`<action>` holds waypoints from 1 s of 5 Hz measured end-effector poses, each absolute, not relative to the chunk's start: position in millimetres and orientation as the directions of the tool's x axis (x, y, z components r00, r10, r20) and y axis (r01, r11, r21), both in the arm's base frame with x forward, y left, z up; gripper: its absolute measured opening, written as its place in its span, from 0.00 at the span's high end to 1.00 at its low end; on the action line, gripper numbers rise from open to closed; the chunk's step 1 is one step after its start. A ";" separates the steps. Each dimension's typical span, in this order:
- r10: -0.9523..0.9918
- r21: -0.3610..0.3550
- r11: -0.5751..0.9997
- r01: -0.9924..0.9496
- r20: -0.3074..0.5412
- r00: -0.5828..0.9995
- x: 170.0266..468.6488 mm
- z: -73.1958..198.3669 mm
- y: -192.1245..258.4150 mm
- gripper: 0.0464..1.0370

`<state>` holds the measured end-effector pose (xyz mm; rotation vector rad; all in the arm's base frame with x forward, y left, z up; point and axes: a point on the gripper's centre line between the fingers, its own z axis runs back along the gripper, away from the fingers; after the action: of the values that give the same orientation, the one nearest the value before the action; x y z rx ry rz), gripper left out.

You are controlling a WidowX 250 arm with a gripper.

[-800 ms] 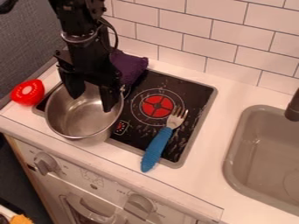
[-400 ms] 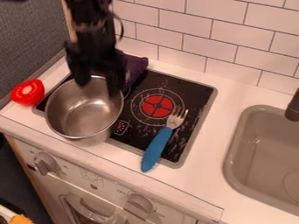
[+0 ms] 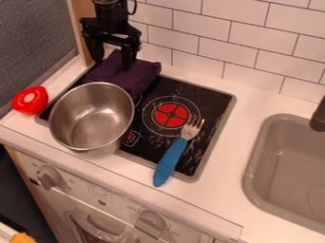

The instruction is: Move the garnet cloth to the right burner

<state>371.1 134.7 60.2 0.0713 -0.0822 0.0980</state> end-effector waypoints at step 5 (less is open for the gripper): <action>0.047 0.035 0.998 -0.048 0.038 0.998 392.0 13.1 71.0 0.04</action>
<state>392.0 71.0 13.1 0.0355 -0.0370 0.0477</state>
